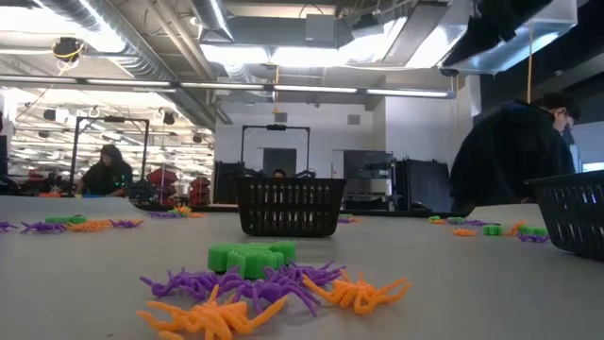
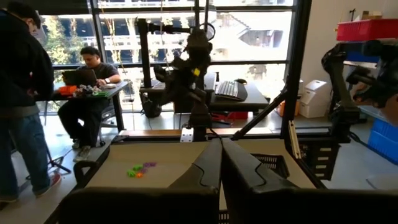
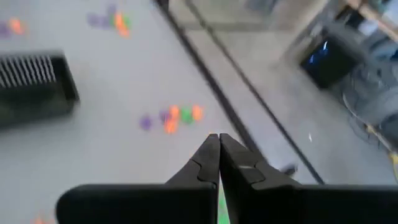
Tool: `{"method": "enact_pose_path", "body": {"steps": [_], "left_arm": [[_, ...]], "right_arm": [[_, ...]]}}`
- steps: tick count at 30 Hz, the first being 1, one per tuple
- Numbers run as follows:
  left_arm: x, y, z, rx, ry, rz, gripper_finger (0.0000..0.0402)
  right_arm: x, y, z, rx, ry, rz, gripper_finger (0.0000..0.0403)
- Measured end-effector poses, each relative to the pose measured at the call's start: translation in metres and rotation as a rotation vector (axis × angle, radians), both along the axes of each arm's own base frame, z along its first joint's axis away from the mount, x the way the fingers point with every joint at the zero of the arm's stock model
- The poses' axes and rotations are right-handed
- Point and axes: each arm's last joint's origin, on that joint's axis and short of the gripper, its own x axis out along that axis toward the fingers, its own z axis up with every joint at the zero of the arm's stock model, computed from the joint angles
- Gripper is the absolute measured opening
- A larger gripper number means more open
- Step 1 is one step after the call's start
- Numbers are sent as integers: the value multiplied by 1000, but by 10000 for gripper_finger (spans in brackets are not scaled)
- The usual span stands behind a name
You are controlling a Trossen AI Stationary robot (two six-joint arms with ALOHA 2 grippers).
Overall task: Sort Halloween decoration
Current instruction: Put the green skeleton toy into the bottom right black bin
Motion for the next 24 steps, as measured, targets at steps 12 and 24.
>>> {"method": "enact_pose_path", "body": {"steps": [12, 24], "left_arm": [[0, 1, 1, 7, -6, 29, 0], [0, 1, 1, 7, -5, 27, 0]], "right_arm": [[21, -1, -70, 434, 344, -118, 13], [45, 1, -145, 476, 552, 34, 162]]}}
